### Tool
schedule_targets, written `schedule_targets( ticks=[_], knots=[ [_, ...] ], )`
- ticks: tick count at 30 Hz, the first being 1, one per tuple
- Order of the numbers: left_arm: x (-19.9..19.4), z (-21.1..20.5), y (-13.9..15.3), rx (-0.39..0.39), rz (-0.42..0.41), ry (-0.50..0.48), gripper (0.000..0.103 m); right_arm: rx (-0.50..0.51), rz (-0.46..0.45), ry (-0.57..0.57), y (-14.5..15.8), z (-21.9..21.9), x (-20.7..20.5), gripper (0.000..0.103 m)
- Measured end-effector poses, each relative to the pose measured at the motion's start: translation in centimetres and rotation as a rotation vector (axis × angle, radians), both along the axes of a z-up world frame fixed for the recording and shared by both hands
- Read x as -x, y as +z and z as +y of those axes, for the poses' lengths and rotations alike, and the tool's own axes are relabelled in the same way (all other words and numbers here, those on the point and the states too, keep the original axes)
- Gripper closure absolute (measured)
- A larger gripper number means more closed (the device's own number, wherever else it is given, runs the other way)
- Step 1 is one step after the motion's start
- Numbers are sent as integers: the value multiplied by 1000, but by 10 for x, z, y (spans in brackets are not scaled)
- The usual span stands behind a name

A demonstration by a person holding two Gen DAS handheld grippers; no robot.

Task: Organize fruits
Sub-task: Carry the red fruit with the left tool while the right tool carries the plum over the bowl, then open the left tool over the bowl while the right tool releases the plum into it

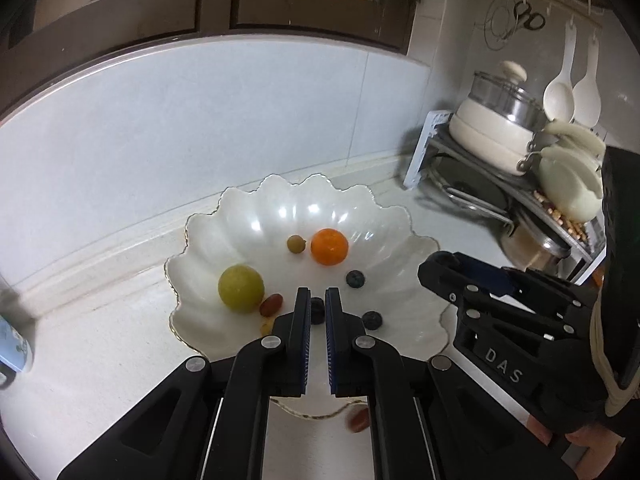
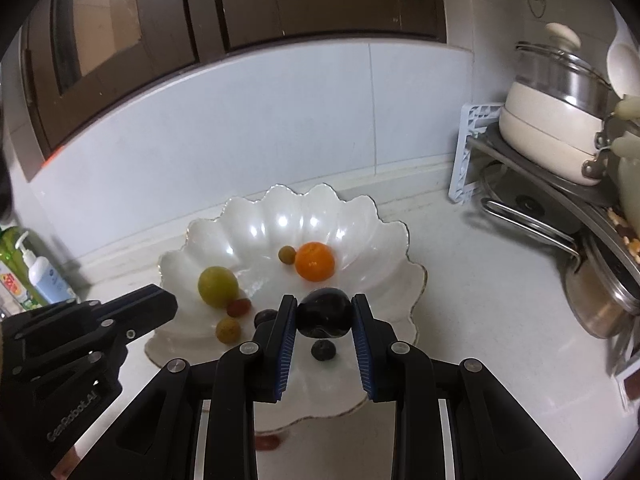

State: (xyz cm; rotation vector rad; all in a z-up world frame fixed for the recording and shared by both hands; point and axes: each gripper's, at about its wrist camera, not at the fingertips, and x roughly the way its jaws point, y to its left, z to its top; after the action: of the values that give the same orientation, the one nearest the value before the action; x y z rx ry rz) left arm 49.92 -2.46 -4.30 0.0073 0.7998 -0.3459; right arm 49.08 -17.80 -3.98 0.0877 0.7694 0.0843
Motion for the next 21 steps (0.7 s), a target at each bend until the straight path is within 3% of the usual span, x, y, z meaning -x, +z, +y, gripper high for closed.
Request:
schedule_targets(
  ticks=[7,12,21],
  knots=[
    [-11,2,-4,-21,33,40,92,-10,52,1,-10,-3,-18,73],
    [-11,4,-7,-42,36,60,72,-7,53,-12,-11,-4,-19,54],
    [9,16,2,-67,-5,110,58,26,15,-15,-1,0,5,54]
  ],
)
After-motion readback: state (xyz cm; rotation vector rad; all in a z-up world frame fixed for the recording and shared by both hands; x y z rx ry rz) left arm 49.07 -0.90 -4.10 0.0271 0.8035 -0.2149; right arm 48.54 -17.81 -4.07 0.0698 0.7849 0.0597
